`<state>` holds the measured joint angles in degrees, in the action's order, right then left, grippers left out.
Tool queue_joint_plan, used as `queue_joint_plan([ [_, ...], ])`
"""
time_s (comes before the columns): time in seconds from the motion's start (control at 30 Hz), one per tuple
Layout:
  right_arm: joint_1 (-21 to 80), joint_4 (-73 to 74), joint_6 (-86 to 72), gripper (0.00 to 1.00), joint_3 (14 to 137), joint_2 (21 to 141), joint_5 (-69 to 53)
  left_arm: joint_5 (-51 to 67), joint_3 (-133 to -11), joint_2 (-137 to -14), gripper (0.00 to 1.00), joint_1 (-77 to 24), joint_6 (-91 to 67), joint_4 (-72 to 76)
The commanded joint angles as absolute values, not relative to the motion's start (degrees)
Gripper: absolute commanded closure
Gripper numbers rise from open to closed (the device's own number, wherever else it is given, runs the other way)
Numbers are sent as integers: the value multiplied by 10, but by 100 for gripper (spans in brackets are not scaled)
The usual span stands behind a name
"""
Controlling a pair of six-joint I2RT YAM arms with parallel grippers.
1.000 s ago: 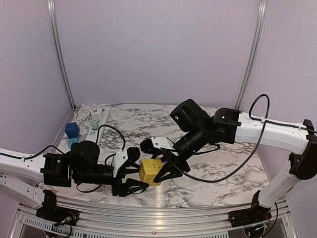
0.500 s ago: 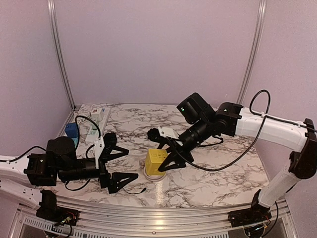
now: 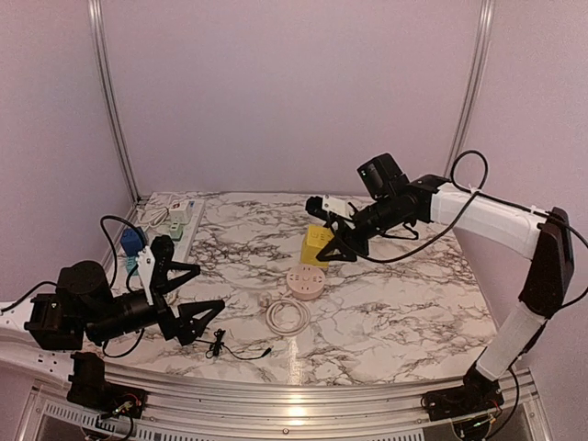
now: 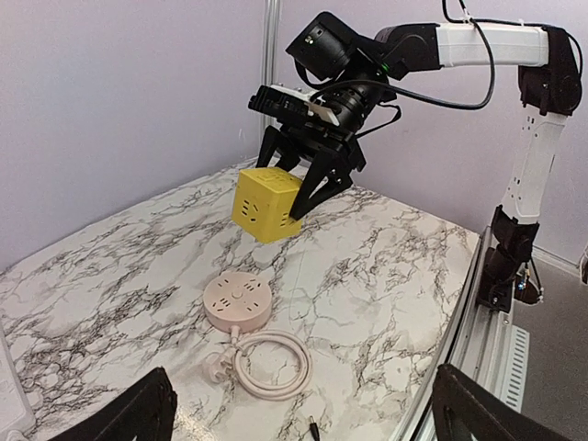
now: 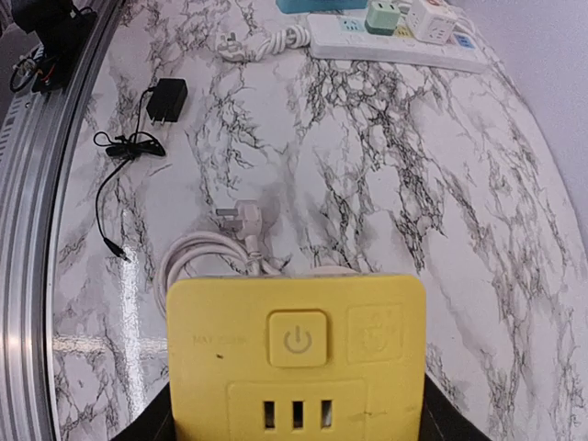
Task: Insert the plug
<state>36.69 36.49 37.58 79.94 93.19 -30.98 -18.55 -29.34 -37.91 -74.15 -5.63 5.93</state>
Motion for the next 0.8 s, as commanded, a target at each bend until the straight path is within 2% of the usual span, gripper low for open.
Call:
queue_joint_plan([
  [0.0,337,392,419,100,870,1008,-287,-242,-289,-371,1,-739,-83,19],
  [0.1,326,391,408,100,885,1042,-282,-281,-290,-359,1,-739,-99,3],
  [0.33,325,320,392,100,831,1066,-268,-361,-307,-344,1,-739,-141,-85],
  [0.77,323,312,408,100,813,1109,-296,-356,-207,-274,1,-739,-165,-7],
])
